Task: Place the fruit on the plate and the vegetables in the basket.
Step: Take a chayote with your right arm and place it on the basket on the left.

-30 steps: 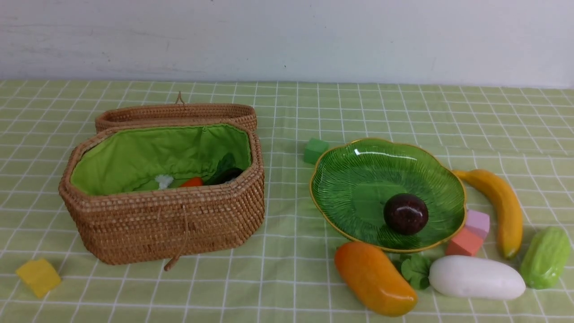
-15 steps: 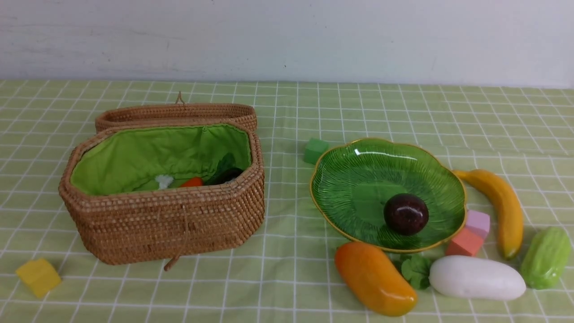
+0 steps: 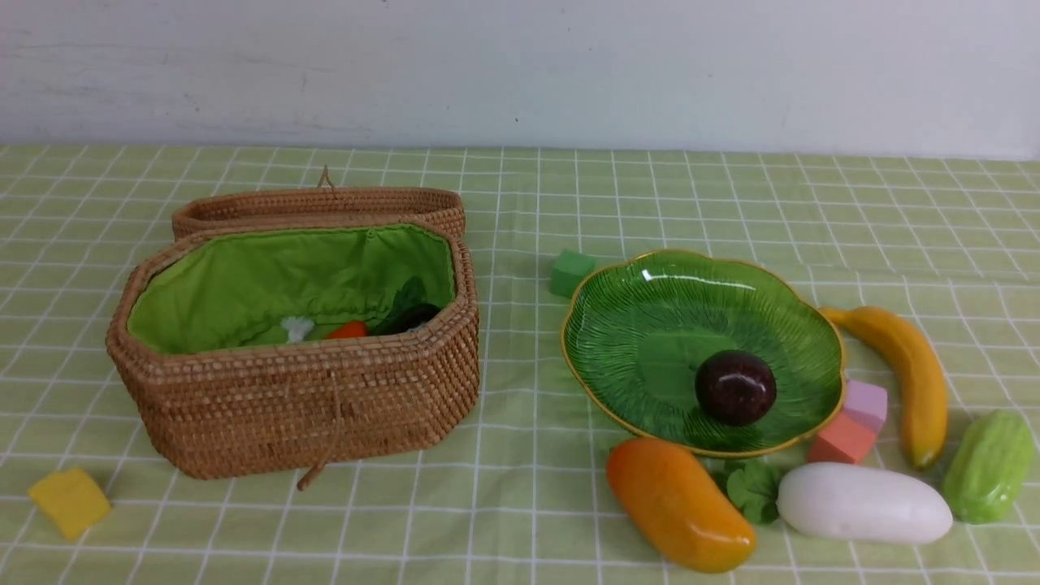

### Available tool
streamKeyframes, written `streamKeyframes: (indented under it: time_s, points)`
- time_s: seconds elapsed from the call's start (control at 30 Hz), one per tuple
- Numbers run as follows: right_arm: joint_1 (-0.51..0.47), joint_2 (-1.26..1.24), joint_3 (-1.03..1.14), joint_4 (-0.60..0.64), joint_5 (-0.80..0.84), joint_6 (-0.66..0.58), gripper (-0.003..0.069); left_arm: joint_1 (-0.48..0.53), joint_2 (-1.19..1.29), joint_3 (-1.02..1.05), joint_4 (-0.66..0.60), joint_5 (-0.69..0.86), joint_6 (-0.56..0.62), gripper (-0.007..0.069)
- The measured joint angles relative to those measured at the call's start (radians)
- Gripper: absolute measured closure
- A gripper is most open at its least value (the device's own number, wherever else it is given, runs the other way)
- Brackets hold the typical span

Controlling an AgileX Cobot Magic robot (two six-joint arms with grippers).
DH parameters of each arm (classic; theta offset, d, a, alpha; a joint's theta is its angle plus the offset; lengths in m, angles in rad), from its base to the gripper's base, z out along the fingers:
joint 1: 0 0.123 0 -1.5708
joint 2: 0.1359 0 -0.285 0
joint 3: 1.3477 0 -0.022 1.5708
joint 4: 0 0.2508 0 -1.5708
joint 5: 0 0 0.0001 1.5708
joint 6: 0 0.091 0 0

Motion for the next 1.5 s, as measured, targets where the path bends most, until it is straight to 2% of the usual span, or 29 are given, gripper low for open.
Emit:
streamKeyframes:
  time_s: [0.13,0.27,0.47,0.57,0.7,0.83,0.9,1.07,1.17,1.2,1.3,1.5]
  points:
    - [0.0,0.088,-0.007,0.006,0.065,0.009,0.0419,0.0,0.0,0.0,0.0,0.0,0.0,0.0606]
    - [0.0,0.227,-0.007,0.006,0.251,0.012,0.0415,0.0,0.0,0.0,0.0,0.0,0.0,0.0606]
    - [0.0,0.481,-0.007,-0.011,0.454,0.161,0.0382,0.0,0.0,0.0,0.0,0.0,0.0,0.0606]
    - [0.0,0.617,-0.019,-0.055,0.507,0.265,0.0326,0.0,0.0,0.0,0.0,0.0,0.0,0.0606]
    - [0.0,0.803,-0.065,-0.125,0.536,0.413,0.0178,0.0,0.0,0.0,0.0,0.0,0.0,0.0606]
    - [-0.009,0.93,-0.111,-0.165,0.516,0.484,0.0057,0.0,0.0,0.0,0.0,0.0,0.0,0.0606]
    - [-0.026,0.992,-0.137,-0.174,0.505,0.5,0.0034,0.0,0.0,0.0,0.0,0.0,0.0,0.0606]
    - [-0.088,1.073,-0.155,-0.18,0.493,0.523,0.006,0.0,0.0,0.0,0.0,0.0,0.0,0.0606]
    - [-0.127,1.122,-0.156,-0.181,0.482,0.527,0.0125,0.0,0.0,0.0,0.0,0.0,0.0,0.0606]
    - [-0.136,1.144,-0.156,-0.181,0.482,0.529,0.0167,0.0,0.0,0.0,0.0,0.0,0.0,0.0606]
    - [-0.138,1.176,-0.163,-0.173,0.478,0.529,0.0212,0.0,0.0,0.0,0.0,0.0,0.0,0.0606]
    - [-0.138,1.175,-0.168,-0.155,0.485,0.494,0.0213,0.0,0.0,0.0,0.0,0.0,-0.002,0.0606]
